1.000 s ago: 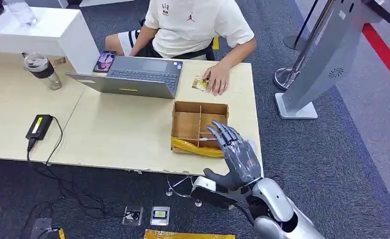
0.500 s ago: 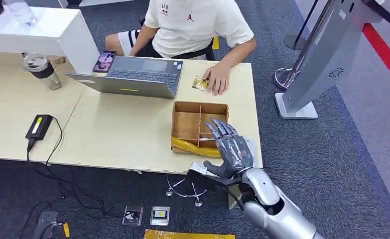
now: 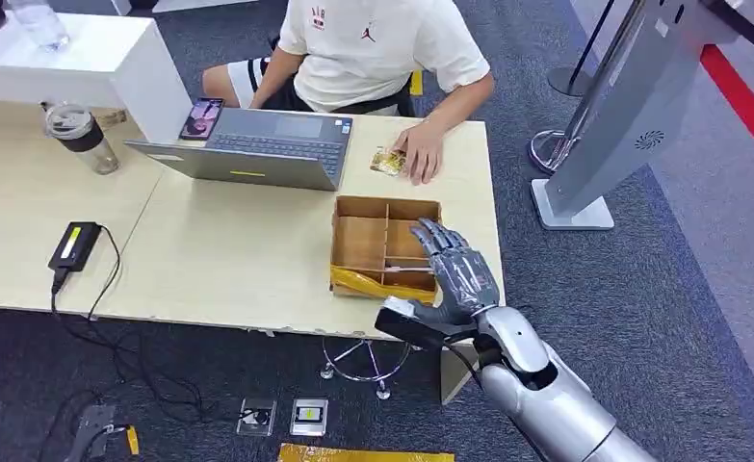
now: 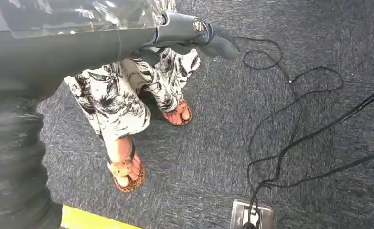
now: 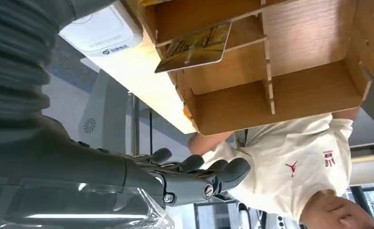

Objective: Pass the card to the sensor for recognition and then transmit it.

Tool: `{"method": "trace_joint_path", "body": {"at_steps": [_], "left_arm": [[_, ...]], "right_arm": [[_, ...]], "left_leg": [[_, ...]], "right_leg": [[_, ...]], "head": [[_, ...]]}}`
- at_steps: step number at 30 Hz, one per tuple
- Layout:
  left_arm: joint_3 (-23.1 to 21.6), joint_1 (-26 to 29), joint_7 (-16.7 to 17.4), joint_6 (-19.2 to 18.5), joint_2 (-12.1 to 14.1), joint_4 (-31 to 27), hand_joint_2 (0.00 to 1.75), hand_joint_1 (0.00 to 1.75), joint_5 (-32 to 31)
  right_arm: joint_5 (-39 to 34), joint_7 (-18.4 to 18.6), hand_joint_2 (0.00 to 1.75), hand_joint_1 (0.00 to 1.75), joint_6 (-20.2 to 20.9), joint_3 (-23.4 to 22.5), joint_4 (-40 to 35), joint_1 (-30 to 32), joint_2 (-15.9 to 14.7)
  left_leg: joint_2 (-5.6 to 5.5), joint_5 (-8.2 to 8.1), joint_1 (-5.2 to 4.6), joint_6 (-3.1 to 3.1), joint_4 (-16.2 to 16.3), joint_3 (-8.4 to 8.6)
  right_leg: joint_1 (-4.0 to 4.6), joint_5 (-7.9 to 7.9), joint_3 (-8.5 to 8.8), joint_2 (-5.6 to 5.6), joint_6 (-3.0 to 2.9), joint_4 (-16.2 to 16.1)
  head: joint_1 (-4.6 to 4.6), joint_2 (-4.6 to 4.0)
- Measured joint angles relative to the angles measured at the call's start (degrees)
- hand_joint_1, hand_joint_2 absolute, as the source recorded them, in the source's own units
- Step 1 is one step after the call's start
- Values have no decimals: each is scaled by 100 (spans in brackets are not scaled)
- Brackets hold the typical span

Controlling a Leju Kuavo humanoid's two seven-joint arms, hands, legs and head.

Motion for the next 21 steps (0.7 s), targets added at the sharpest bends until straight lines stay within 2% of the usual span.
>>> {"method": "trace_joint_path", "body": {"at_steps": [10,15,18,21], "left_arm": [[0,-2,0,4,0,0,175,0,-2],[-2,-8,0,35,-4,0,175,0,2],[-2,-7,-11,28,-4,0,175,0,15],[0,-5,-28,20,-2,0,175,0,35]], "right_arm": [[-24,-2,175,0,7,-20,140,-41,-13],[-77,2,175,10,26,-20,142,-44,-24],[37,311,175,10,4,-11,138,5,-7],[116,450,175,16,4,2,133,99,57]], "left_leg": [[0,0,0,0,0,1],[0,0,0,0,0,1],[0,0,0,0,0,0],[-1,0,0,0,0,-1]], "right_leg": [[0,0,1,1,0,0],[0,0,1,1,0,0],[0,0,2,0,0,0],[0,0,1,0,0,1]], "head": [[0,0],[0,0],[0,0],[0,0]]}}
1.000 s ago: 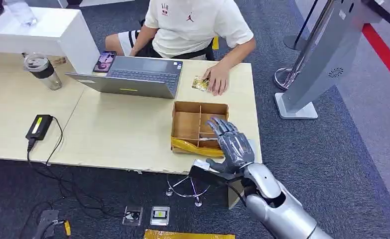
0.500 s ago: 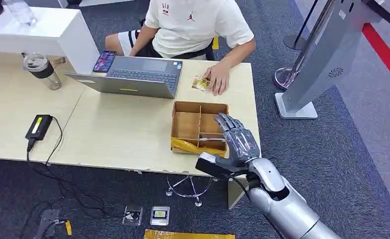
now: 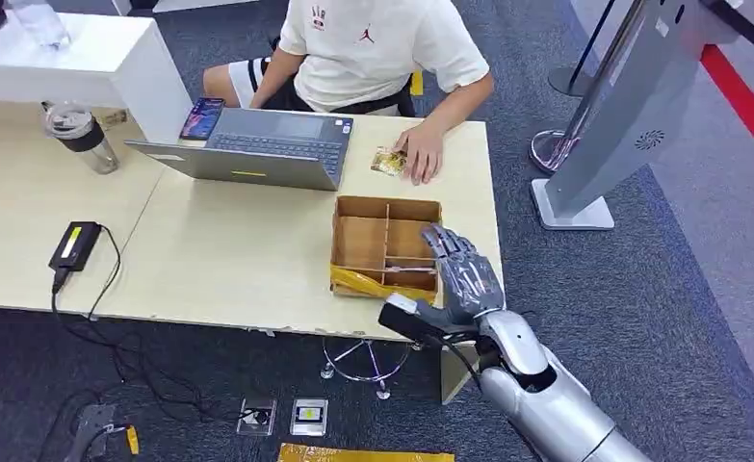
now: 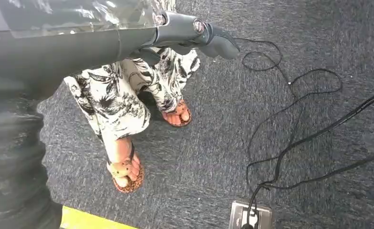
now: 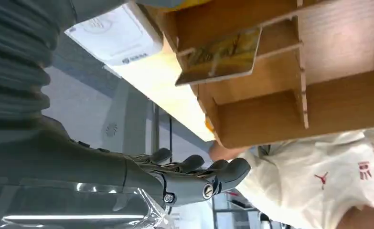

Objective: Pass the card to the sensor for recognition and then transmit it.

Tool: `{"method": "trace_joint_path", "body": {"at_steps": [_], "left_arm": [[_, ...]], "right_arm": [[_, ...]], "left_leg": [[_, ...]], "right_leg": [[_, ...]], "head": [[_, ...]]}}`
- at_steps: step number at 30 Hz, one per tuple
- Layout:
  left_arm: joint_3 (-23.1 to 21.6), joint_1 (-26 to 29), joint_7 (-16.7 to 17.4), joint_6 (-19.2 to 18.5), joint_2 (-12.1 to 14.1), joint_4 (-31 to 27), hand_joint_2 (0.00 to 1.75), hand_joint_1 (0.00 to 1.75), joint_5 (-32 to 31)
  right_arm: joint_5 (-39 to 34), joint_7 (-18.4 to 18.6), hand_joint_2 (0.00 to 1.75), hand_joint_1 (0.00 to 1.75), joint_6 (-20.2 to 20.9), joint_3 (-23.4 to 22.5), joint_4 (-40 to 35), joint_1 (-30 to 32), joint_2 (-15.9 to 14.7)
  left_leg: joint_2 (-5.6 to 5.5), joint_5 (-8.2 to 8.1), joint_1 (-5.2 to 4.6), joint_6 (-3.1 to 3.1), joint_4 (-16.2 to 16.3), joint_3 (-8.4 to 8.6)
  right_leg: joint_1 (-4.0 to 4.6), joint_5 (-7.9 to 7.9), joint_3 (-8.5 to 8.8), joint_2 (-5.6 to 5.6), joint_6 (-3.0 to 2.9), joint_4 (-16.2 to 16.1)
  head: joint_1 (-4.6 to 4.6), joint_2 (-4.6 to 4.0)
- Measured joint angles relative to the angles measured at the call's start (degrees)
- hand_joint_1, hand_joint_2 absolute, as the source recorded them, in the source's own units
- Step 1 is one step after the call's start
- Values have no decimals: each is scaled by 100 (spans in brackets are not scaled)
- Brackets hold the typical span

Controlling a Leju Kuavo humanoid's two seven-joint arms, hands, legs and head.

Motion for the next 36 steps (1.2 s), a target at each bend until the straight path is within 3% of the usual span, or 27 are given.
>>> {"method": "trace_joint_path", "body": {"at_steps": [16,24,29,36], "left_arm": [[-2,-2,-35,15,-2,0,175,0,15],[-4,-3,-37,20,-20,0,175,0,15],[-9,-14,-37,44,-33,0,175,0,26],[-11,-35,-35,48,-55,0,175,0,37]], "right_arm": [[24,-33,175,28,-63,98,7,-3,216],[107,-74,175,47,87,146,31,-166,260],[46,-571,175,54,70,140,217,-458,258],[105,-579,175,51,20,92,566,-684,249]], "left_leg": [[0,0,0,0,0,1],[0,0,0,0,0,2],[1,1,0,0,0,3],[0,1,0,0,0,2]], "right_leg": [[0,0,2,0,0,0],[0,1,3,0,0,0],[0,2,1,2,1,0],[0,1,1,1,1,0]], "head": [[0,0],[2,0],[0,0],[2,0]]}}
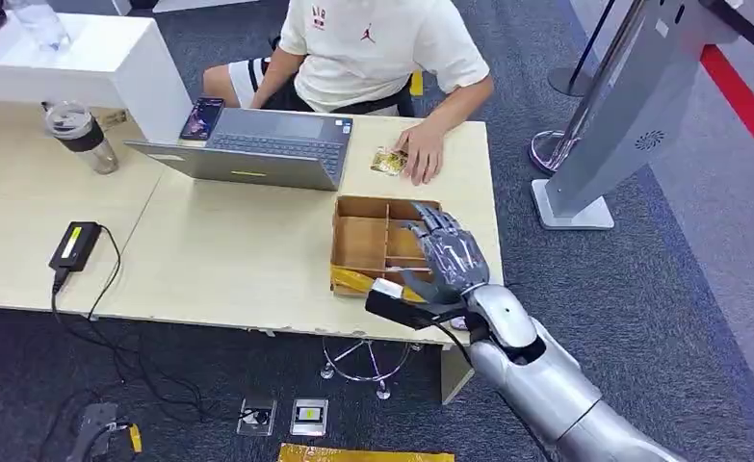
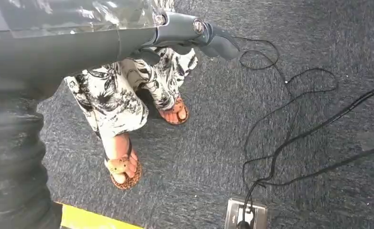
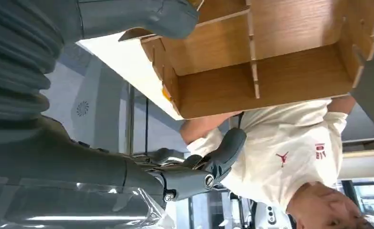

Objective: Pass the card to the sensor for recognition and then transmit it.

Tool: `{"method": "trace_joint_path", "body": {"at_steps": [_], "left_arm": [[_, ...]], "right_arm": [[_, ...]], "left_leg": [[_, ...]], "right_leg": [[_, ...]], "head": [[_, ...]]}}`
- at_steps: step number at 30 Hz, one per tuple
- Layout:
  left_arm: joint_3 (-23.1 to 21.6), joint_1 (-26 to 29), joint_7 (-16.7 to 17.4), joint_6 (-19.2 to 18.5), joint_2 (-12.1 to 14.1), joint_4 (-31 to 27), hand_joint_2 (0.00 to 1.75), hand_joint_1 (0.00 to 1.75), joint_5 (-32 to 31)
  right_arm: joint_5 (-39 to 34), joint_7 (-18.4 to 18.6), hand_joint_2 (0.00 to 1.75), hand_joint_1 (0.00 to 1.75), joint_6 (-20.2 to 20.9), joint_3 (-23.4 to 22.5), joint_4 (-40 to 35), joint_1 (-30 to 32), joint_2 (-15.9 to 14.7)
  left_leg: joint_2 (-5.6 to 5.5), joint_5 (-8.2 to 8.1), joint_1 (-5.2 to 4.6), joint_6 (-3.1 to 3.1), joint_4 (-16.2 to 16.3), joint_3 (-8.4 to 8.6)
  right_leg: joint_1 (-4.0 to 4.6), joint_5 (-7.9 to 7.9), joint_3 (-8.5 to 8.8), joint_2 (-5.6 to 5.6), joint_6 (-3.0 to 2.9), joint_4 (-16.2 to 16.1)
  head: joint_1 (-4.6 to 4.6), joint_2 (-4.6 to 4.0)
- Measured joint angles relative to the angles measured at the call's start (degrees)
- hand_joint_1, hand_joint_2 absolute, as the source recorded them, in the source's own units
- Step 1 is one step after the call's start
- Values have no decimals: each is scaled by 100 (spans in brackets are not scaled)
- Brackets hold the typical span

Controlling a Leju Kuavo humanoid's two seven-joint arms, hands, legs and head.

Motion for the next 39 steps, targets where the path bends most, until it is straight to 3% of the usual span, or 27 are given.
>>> {"method": "trace_joint_path", "body": {"at_steps": [25,39], "left_arm": [[-87,-87,79,0,-26,0,175,0,-76],[-87,-78,79,48,-24,0,175,0,-15]], "right_arm": [[42,28,175,47,-109,-153,413,-61,-4],[-306,144,175,45,-166,-696,341,-212,-179]], "left_leg": [[3,0,0,0,0,12],[2,1,-1,0,2,14]], "right_leg": [[0,1,6,6,0,-1],[-2,4,9,4,3,-1]], "head": [[-2,0],[0,0]]}}
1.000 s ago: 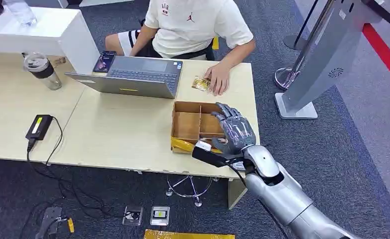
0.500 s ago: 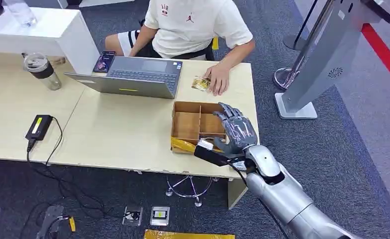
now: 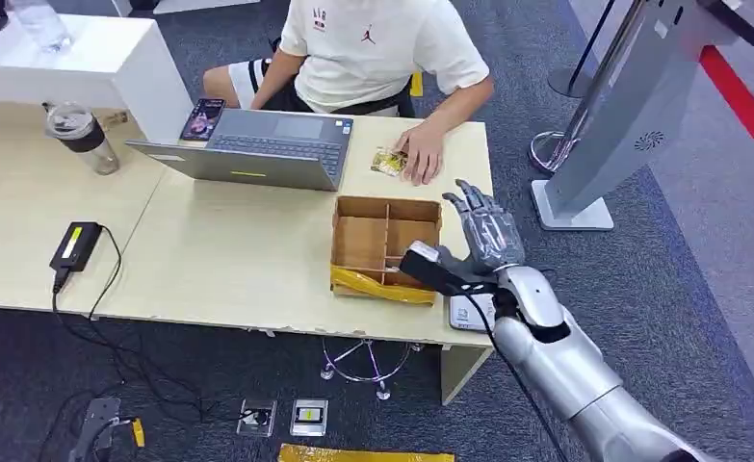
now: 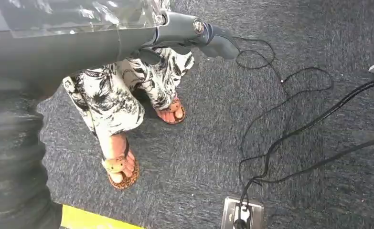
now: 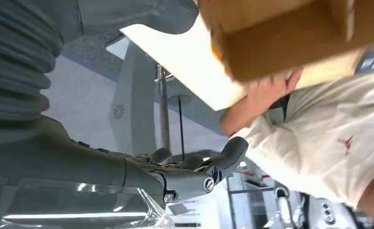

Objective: Pass the card to the sensor for recognition and then transmit it.

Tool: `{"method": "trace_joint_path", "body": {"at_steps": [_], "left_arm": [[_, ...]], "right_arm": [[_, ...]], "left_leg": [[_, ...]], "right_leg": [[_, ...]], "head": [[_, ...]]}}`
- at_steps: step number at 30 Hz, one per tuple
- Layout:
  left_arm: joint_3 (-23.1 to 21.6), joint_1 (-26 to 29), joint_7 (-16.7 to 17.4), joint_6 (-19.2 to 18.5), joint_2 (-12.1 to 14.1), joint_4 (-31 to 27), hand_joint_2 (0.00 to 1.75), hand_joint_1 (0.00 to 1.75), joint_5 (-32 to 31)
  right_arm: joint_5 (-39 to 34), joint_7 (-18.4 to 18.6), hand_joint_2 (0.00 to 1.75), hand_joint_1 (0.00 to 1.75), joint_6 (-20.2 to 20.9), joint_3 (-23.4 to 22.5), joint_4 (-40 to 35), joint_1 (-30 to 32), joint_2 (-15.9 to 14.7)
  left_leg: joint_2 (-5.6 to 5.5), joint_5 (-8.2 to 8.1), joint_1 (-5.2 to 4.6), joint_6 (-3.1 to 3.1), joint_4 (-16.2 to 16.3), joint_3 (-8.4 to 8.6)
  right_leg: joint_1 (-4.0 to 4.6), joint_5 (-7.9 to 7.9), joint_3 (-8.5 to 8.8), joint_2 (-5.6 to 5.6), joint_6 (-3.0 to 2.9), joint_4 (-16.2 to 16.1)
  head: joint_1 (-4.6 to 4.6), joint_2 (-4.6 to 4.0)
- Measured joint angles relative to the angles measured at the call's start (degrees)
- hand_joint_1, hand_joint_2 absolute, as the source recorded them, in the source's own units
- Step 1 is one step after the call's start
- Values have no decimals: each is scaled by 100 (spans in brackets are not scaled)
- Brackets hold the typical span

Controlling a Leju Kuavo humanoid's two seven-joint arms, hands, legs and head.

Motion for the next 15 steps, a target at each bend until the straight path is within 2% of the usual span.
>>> {"method": "trace_joint_path", "body": {"at_steps": [9,15], "left_arm": [[-13,-10,0,18,-9,0,175,0,-17],[-101,-12,0,15,-26,0,175,0,-6]], "right_arm": [[-243,135,175,44,247,-364,-688,67,-313],[-315,170,175,42,477,-418,-1259,308,-361]], "left_leg": [[4,-1,0,0,0,0],[3,-1,1,0,0,-1]], "right_leg": [[0,0,-2,0,0,0],[1,0,-1,0,0,0]], "head": [[-2,0],[-2,0]]}}
